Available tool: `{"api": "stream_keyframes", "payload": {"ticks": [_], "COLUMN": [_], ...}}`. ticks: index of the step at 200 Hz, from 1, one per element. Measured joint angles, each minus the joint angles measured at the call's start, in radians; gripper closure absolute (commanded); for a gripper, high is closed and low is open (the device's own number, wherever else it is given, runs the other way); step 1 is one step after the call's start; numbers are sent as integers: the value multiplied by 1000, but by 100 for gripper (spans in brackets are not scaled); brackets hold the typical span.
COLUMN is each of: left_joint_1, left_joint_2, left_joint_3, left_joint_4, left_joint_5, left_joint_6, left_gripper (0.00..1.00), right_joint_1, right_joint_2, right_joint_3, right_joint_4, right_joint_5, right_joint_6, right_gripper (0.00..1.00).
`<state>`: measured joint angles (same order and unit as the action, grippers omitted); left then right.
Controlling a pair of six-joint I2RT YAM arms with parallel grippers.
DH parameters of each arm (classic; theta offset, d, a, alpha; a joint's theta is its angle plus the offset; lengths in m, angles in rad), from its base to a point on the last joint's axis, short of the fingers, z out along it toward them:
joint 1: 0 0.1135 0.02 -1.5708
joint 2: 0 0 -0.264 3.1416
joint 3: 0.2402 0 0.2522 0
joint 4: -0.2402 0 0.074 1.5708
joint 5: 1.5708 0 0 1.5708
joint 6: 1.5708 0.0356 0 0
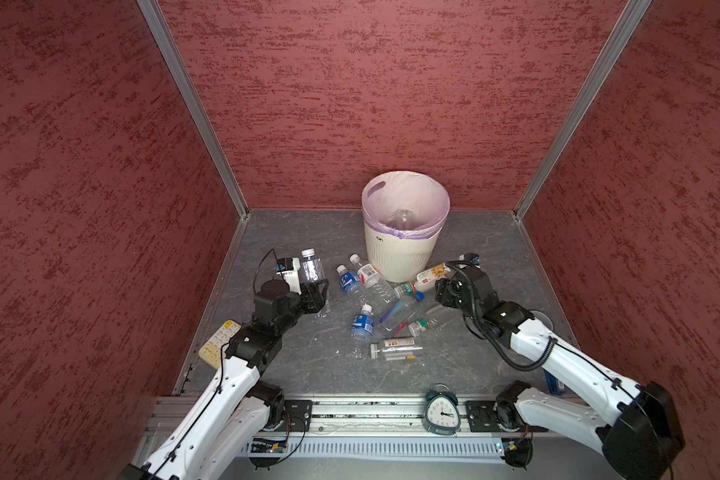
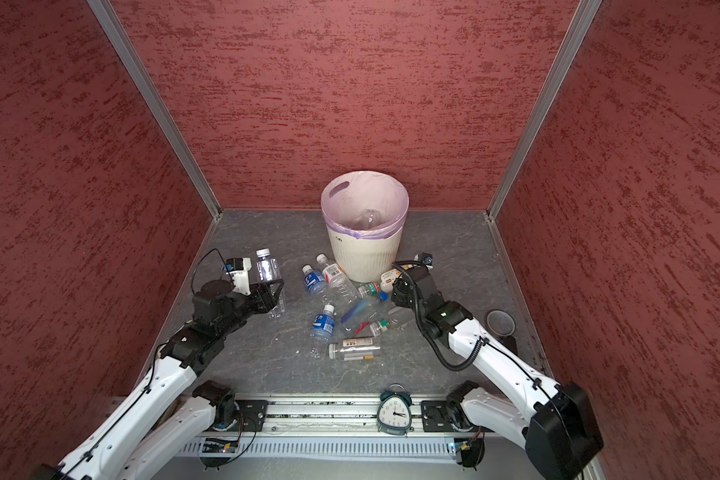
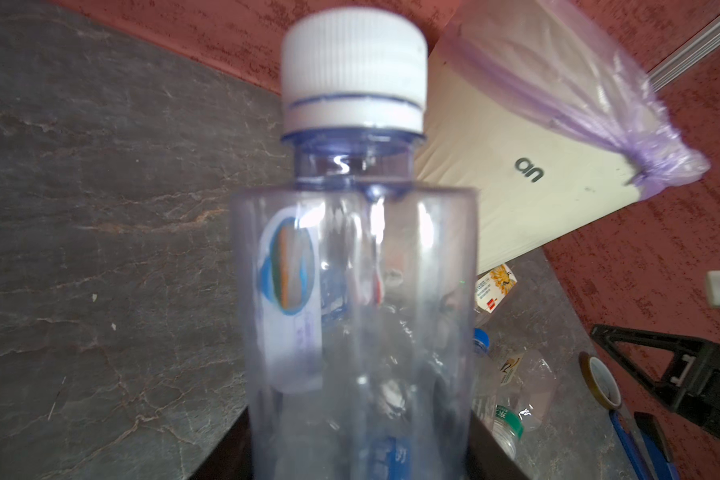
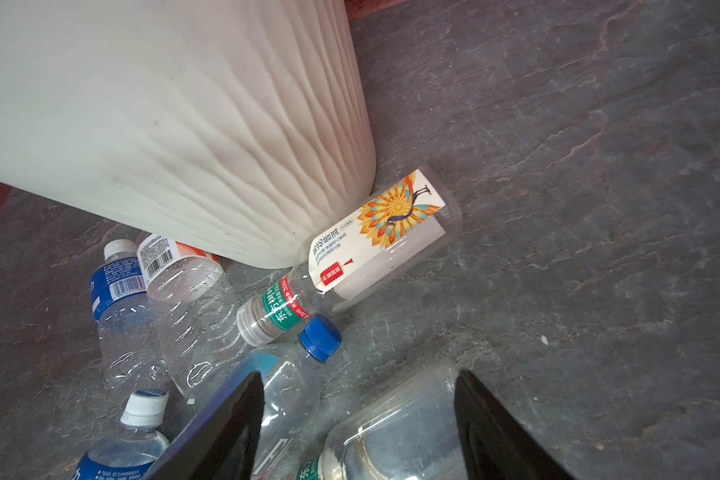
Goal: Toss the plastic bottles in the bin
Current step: 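Close the left gripper on the clear bottle and lift it, then carry the clear bottle over the bin and open the left gripper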
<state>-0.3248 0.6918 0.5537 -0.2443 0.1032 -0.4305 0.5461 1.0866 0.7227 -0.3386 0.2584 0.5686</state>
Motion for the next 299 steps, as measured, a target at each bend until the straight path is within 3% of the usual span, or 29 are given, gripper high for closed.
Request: {"api": "stream_keyframes", "payload": {"ticks": [53,101,129,160,169,195,225,265,299], "left_joint_1": [-4,-29,-63,-125,-138,-154,-154,-153,-158], "left_joint_2": [-56,85,293,595,705,998,1239,1279,1160], "left_joint_3": [101,289,476,786,907,1274,1568,1590,1467], "left_joint_4": [-74,-40,23,106,129,122,41,-38,-29], "left_joint_5": [23,66,87,106,114,146,154,154,149], "left_joint_6": [2,21,46,64,73,93,99,113,124], "left_gripper": [42,42,42,40,36,1,1,1,0], "right_joint_1": [0,0,0,0,0,0,0,0,0], "right_joint_2": [27,10,-24,-47,-53,-73,-120,-162,-142], "right_joint_3": [-4,-30,-38,-38,-38,-38,-38,-38,-38], "right_joint_4": [33,48,49,50,50,48,34,5,-6], "right_joint_5": [-14,-17,-19,-30,-31,-31,-29,-27,-27], "right_joint_6": [4,5,8,13,16,19,19,19,23], "right_gripper": [27,26,26,26,26,22,16,15,15]}}
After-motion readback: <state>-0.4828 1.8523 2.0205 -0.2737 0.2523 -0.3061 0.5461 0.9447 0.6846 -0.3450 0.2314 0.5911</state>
